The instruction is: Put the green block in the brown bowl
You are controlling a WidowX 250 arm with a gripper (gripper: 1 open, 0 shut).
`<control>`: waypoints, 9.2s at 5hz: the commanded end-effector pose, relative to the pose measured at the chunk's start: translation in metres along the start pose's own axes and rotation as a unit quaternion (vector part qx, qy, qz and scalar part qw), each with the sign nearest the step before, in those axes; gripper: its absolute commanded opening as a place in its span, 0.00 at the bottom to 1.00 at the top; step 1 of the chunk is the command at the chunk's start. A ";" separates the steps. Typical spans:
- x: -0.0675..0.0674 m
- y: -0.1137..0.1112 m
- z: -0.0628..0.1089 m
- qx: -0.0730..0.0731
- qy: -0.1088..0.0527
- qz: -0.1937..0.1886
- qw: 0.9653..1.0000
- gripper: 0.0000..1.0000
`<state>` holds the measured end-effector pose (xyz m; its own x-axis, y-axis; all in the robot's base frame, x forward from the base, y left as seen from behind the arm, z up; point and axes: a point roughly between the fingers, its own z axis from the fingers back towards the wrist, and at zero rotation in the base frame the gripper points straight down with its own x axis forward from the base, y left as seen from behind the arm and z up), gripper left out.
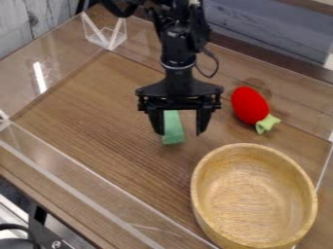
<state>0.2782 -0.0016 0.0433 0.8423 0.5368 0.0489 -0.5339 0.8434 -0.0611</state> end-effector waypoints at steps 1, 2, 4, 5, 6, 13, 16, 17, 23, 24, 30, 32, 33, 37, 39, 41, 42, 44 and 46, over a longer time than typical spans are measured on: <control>0.008 0.008 0.010 -0.005 -0.022 -0.010 1.000 1.00; 0.008 0.022 0.010 0.000 -0.024 -0.017 1.000 1.00; 0.016 0.032 0.014 -0.008 -0.027 -0.030 0.999 1.00; 0.016 0.026 0.010 -0.011 -0.029 -0.042 0.999 1.00; 0.014 0.019 0.017 -0.013 -0.031 -0.063 0.997 1.00; 0.048 0.048 0.068 -0.053 -0.049 -0.101 0.992 1.00; 0.055 0.050 0.065 -0.055 -0.061 -0.105 0.991 0.00; 0.071 0.062 0.074 -0.054 -0.066 -0.098 0.992 0.00; 0.106 0.082 0.024 -0.036 -0.080 -0.039 0.995 0.00; 0.115 0.080 0.024 -0.035 -0.082 -0.044 0.995 0.00; 0.091 0.044 0.023 -0.033 -0.036 -0.063 0.997 0.00; 0.059 0.033 0.014 -0.038 -0.022 -0.037 0.998 0.00; 0.061 0.031 0.001 -0.043 -0.016 -0.038 0.998 1.00; 0.050 0.012 -0.018 -0.060 0.008 0.017 0.998 1.00; 0.046 0.002 -0.021 -0.060 0.014 0.037 0.997 0.00; 0.060 0.004 -0.019 -0.065 0.019 0.031 0.997 0.00; 0.069 0.013 -0.017 -0.071 0.020 0.018 0.997 0.00; 0.075 0.021 -0.021 -0.079 0.016 0.016 0.997 0.00; 0.073 0.017 -0.024 -0.082 0.013 0.001 0.997 0.00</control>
<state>0.3332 0.0503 0.0206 0.8414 0.5403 0.0147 -0.5240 0.8221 -0.2224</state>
